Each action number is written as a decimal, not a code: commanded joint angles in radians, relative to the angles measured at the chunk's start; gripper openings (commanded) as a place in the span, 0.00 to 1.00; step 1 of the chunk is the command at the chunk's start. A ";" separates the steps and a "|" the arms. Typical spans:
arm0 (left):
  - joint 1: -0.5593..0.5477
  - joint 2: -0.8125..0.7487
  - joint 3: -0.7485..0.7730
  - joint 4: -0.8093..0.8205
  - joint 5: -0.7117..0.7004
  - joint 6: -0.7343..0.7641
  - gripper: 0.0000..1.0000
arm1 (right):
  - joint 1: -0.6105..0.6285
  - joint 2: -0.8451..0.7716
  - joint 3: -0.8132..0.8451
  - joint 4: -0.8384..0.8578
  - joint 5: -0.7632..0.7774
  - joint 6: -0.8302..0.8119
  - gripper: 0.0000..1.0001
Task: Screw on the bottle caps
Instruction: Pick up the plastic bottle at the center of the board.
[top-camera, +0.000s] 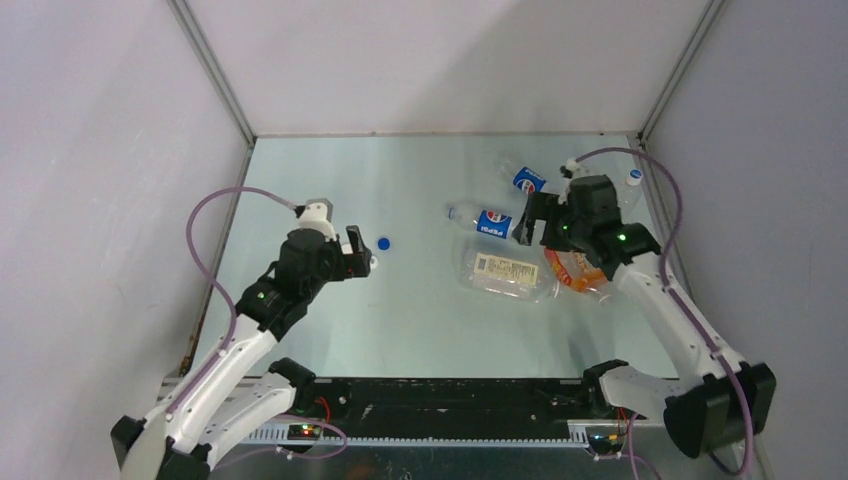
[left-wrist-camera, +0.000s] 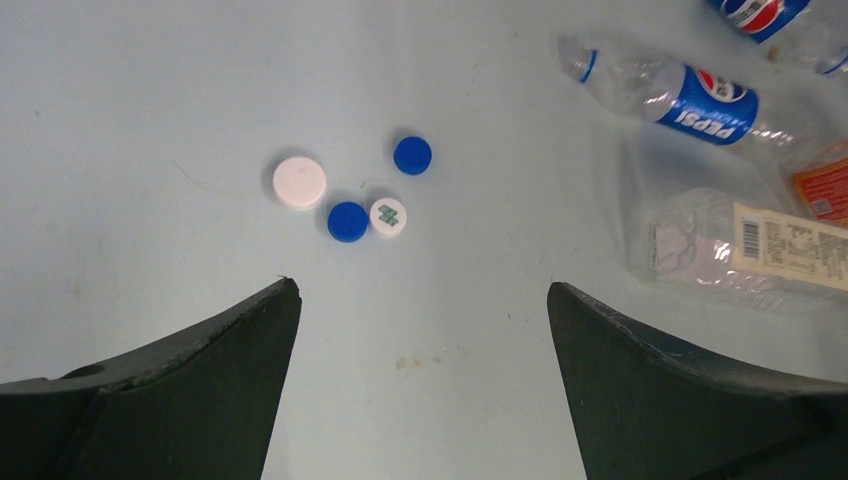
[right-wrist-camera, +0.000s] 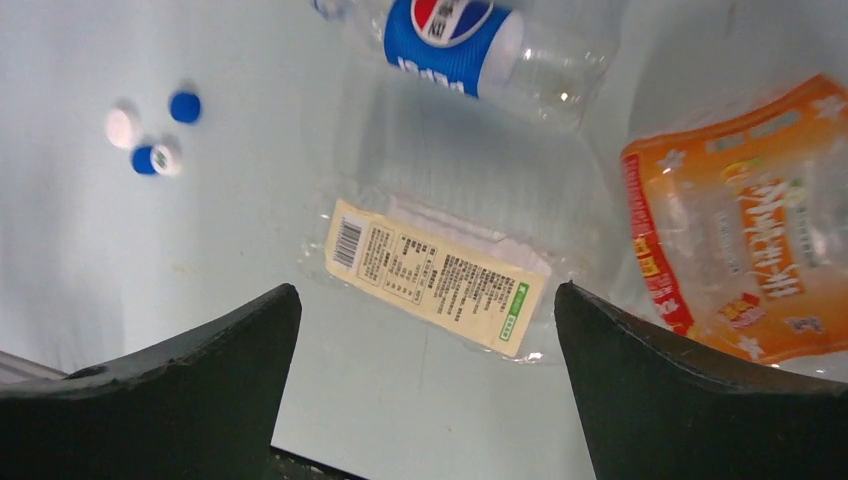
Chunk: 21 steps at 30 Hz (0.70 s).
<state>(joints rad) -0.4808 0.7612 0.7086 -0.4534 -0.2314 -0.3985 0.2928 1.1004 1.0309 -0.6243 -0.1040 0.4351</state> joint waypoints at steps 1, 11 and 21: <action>0.007 0.066 0.018 -0.003 0.012 -0.044 1.00 | 0.059 0.112 0.001 0.001 0.037 0.028 0.99; 0.007 0.173 0.063 -0.007 0.066 -0.008 0.99 | 0.179 0.424 0.087 0.154 -0.052 0.011 0.99; 0.007 0.247 0.109 -0.044 0.073 -0.009 0.98 | 0.407 0.528 0.159 0.035 -0.158 -0.094 1.00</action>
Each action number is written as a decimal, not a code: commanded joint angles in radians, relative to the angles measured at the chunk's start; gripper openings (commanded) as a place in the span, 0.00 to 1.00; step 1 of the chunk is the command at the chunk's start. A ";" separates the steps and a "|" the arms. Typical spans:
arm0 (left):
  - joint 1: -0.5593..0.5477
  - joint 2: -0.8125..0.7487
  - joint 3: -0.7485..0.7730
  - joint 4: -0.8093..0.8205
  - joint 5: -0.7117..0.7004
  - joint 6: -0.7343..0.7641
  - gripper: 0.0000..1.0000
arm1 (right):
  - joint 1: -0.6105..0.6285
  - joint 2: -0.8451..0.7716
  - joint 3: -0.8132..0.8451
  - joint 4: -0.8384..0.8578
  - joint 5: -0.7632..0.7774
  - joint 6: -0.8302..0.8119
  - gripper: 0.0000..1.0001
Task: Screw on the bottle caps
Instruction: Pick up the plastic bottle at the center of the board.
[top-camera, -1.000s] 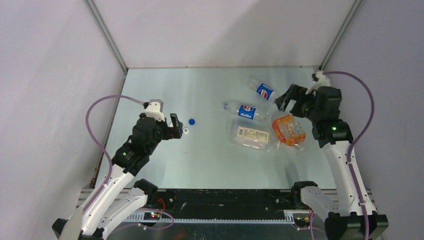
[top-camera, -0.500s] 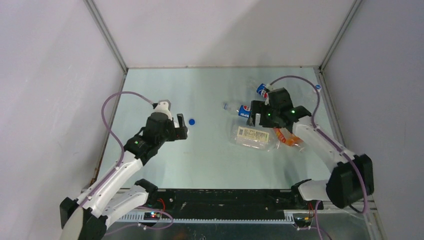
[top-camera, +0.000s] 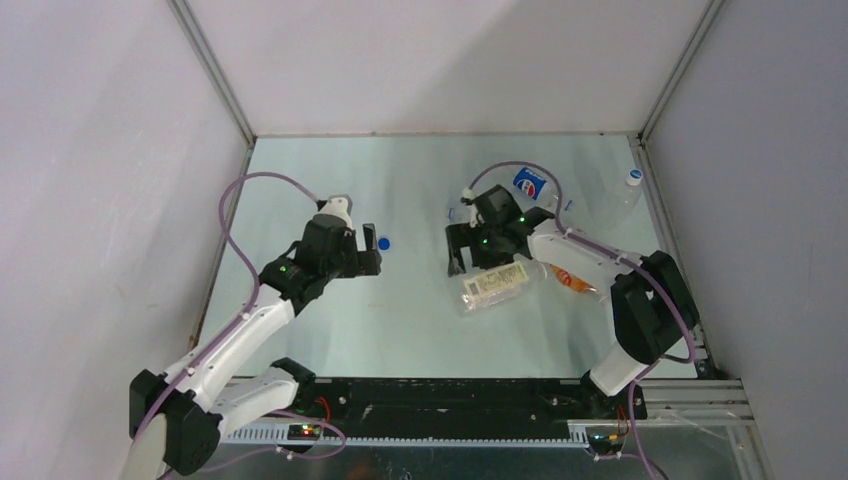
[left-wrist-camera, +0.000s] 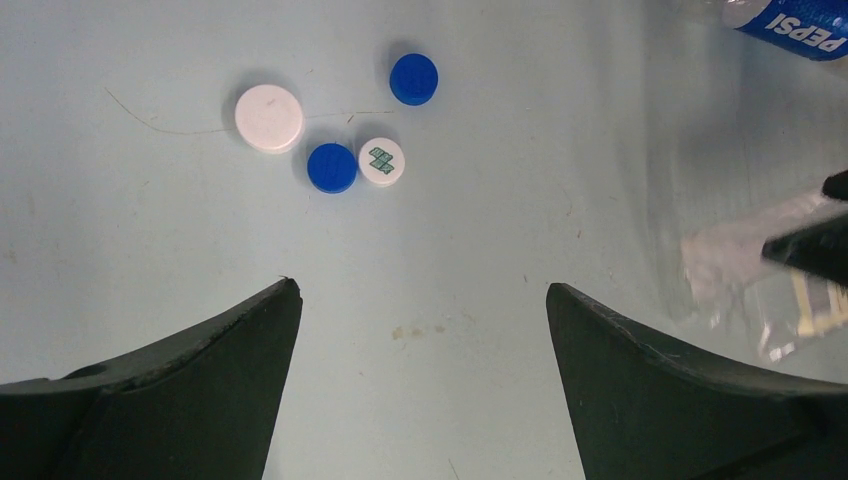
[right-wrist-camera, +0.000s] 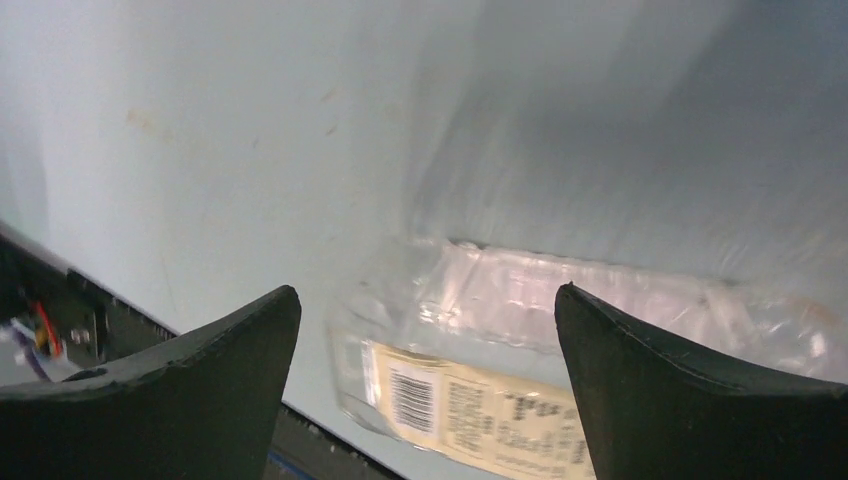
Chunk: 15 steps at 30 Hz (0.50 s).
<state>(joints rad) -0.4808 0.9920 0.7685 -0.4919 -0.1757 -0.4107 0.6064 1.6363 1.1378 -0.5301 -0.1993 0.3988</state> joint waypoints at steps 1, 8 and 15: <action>0.007 0.026 0.051 -0.004 0.018 -0.001 0.98 | 0.111 -0.012 0.052 -0.073 -0.066 -0.073 1.00; 0.007 0.077 0.080 -0.010 0.016 -0.018 0.98 | 0.263 -0.107 0.055 -0.221 0.008 -0.053 1.00; 0.007 0.115 0.109 -0.018 0.019 -0.029 0.98 | 0.277 -0.329 0.067 -0.318 0.428 0.180 1.00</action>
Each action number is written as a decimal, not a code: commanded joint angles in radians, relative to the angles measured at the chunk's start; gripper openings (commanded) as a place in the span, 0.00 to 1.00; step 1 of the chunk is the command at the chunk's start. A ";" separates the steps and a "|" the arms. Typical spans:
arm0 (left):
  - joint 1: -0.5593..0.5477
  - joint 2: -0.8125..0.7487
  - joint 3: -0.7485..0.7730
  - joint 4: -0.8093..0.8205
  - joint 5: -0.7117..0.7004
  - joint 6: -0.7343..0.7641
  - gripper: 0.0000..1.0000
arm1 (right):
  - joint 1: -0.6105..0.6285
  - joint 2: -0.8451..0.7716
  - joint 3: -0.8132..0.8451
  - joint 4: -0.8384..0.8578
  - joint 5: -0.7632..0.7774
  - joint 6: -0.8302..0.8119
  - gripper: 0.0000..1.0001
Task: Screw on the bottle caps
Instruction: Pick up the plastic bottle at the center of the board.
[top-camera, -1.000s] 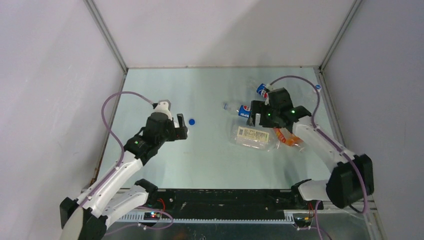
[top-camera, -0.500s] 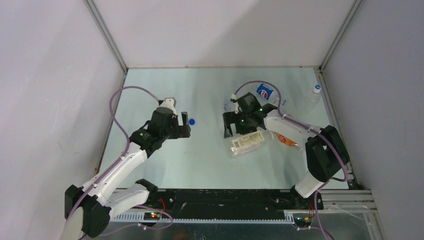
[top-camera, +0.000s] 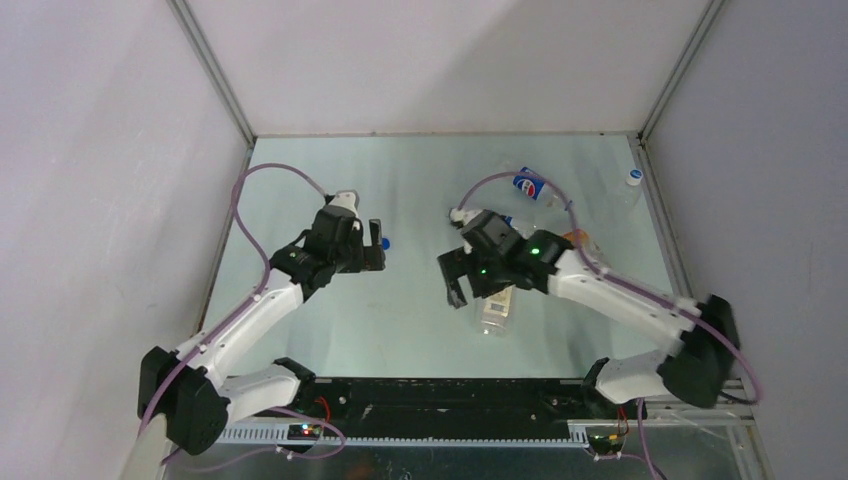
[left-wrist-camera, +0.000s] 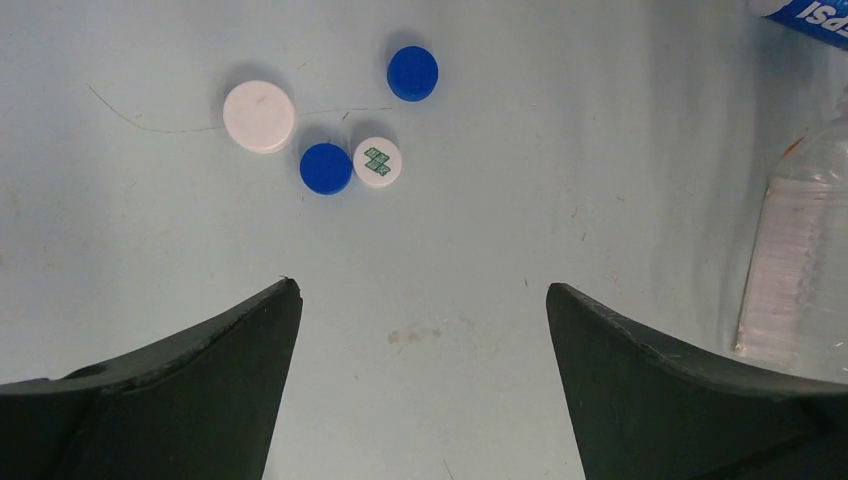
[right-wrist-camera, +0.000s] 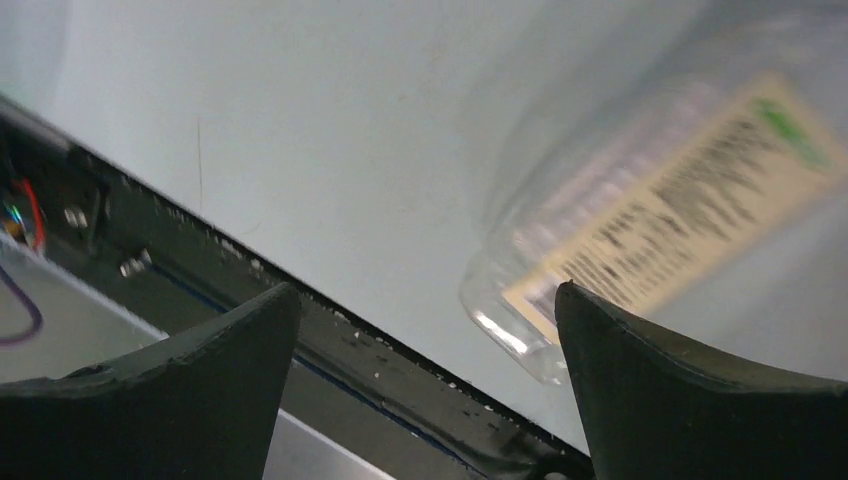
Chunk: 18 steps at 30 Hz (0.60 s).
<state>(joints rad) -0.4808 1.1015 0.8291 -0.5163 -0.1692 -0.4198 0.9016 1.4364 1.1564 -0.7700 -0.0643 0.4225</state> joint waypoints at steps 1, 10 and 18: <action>0.007 0.004 0.048 0.006 0.014 -0.023 0.98 | -0.027 -0.145 0.049 -0.090 0.318 0.195 1.00; 0.007 -0.011 0.038 -0.035 0.012 -0.020 0.98 | -0.227 -0.060 0.050 -0.100 0.329 0.314 1.00; 0.007 -0.043 0.026 -0.072 0.001 -0.011 0.98 | -0.278 0.167 0.049 -0.046 0.296 0.348 1.00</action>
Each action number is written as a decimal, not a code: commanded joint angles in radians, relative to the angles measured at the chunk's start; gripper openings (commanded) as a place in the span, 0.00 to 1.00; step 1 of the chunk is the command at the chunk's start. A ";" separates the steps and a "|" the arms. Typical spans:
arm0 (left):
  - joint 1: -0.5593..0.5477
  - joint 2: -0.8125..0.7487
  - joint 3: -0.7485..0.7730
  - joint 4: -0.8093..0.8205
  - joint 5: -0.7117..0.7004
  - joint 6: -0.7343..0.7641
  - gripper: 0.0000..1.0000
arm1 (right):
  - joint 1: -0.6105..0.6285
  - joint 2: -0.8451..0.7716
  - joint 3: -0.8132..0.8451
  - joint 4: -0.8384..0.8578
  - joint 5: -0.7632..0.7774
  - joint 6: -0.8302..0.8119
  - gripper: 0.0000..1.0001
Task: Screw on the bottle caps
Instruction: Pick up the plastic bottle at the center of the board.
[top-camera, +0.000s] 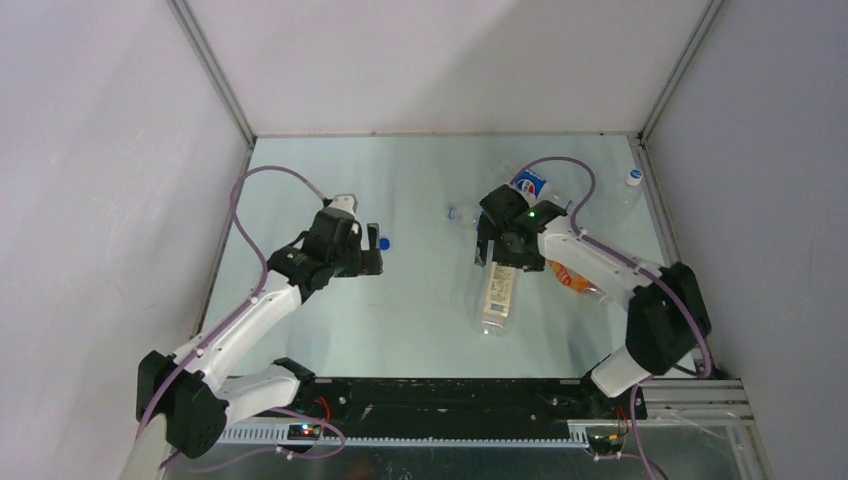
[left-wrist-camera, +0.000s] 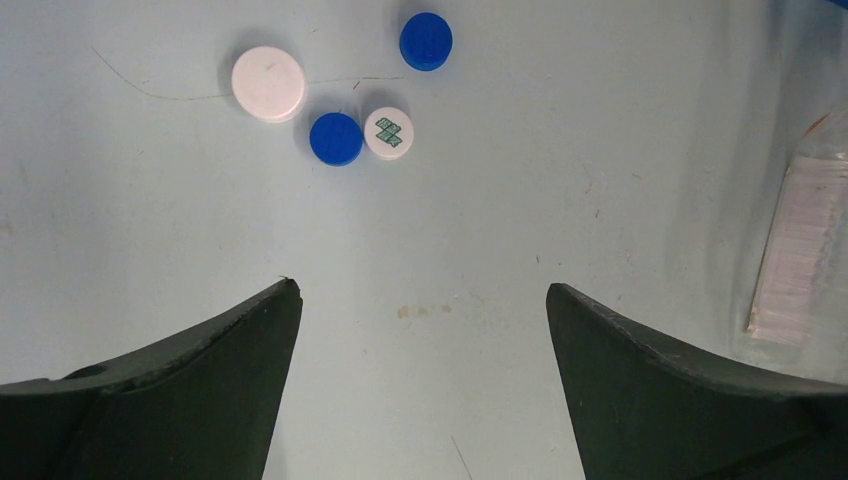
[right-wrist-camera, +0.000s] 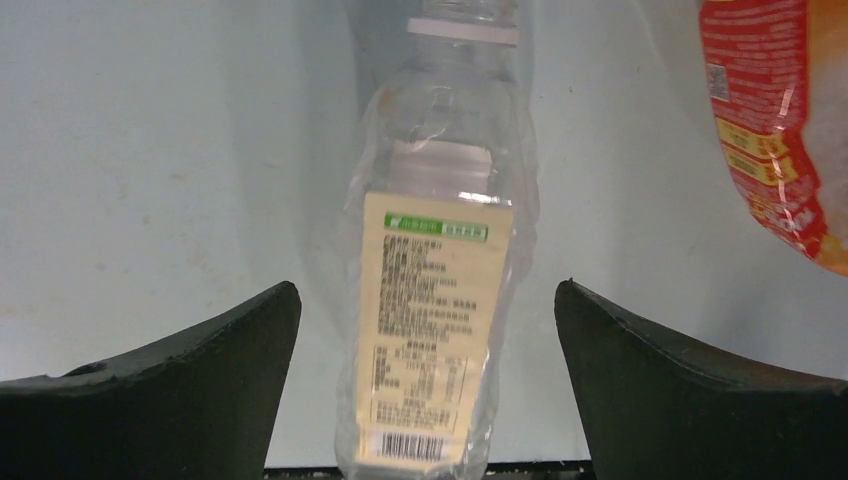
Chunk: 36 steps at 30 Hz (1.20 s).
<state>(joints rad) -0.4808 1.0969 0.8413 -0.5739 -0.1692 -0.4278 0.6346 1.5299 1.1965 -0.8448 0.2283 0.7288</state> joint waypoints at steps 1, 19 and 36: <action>0.007 -0.042 0.010 -0.015 0.000 -0.004 0.98 | -0.007 0.085 0.008 0.031 -0.009 0.039 1.00; 0.105 -0.023 -0.011 -0.012 0.002 -0.045 0.98 | 0.197 0.141 0.013 0.068 -0.266 -0.501 0.58; 0.233 0.205 0.064 0.045 -0.034 -0.079 0.94 | 0.216 0.078 0.043 0.021 -0.229 -0.389 0.99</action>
<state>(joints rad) -0.2607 1.2640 0.8326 -0.5667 -0.1795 -0.4866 0.8467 1.6520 1.2110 -0.8158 -0.0219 0.2996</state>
